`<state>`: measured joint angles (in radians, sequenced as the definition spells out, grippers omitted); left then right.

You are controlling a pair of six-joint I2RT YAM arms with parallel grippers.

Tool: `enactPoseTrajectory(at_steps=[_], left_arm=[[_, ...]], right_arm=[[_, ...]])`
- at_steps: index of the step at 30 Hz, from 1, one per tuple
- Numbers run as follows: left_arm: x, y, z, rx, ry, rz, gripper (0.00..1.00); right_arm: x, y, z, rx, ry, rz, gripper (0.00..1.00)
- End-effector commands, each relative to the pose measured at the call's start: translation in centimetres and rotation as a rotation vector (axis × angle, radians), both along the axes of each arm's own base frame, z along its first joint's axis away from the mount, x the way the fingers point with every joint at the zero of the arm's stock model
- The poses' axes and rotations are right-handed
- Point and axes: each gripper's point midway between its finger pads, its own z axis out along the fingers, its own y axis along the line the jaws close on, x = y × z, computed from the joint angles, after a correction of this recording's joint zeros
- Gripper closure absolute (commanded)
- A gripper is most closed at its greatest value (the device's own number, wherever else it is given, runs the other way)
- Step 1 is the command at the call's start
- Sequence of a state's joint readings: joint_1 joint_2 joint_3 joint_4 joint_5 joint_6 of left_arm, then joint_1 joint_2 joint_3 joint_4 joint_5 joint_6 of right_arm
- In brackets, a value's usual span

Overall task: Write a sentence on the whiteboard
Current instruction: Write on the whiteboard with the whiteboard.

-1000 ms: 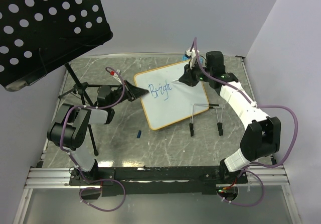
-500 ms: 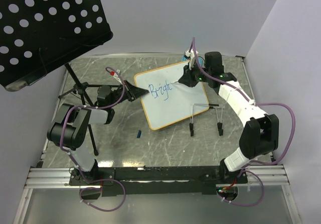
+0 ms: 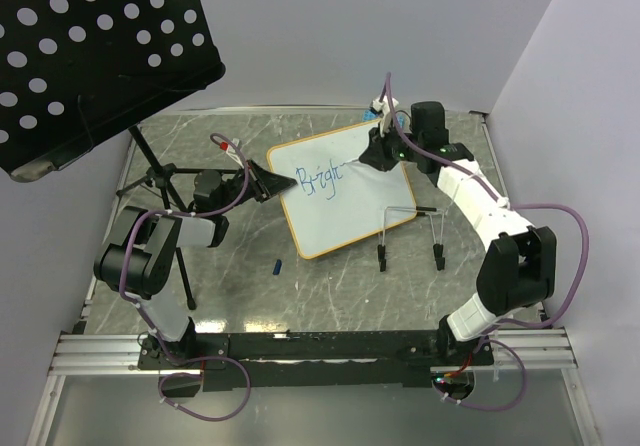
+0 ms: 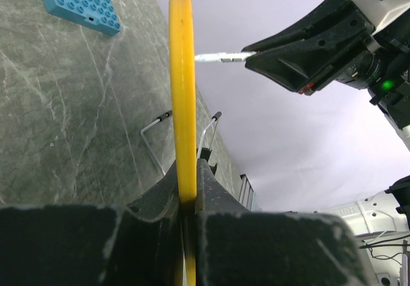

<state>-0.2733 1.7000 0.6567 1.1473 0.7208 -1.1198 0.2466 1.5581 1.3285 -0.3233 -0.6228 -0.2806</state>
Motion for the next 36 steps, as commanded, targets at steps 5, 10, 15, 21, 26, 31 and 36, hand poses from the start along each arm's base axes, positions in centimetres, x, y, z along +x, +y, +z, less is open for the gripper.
enactPoseTrajectory(at_steps=[5,10,15,21,26,31,36], left_arm=[[-1.1,0.1,8.0,-0.118,-0.305,-0.027,0.99],[-1.1,0.1,7.9,-0.116,-0.302,-0.026,0.99],[-1.2,0.0,8.0,-0.122,-0.304,-0.029,0.99],[-1.2,0.0,8.0,-0.120,-0.305,-0.030,0.99],[-1.2,0.0,7.9,-0.121,-0.303,-0.033,0.99],[-1.2,0.0,7.9,-0.120,-0.303,-0.032,0.99],[-1.1,0.0,8.0,-0.122,-0.302,-0.026,0.99]], right_arm=[[1.8,-0.3,2.8,0.025,-0.069,-0.021,1.00],[1.2,0.1,3.1,0.047,-0.069,0.006,1.00],[1.4,0.2,2.7,0.048,-0.058,0.005,1.00],[1.4,0.8,2.5,0.049,-0.049,0.014,1.00],[1.4,1.0,2.1,0.047,-0.037,0.018,1.00],[1.0,1.1,1.7,0.044,-0.030,0.025,1.00],[0.4,1.0,1.4,0.038,-0.025,0.035,1.00]])
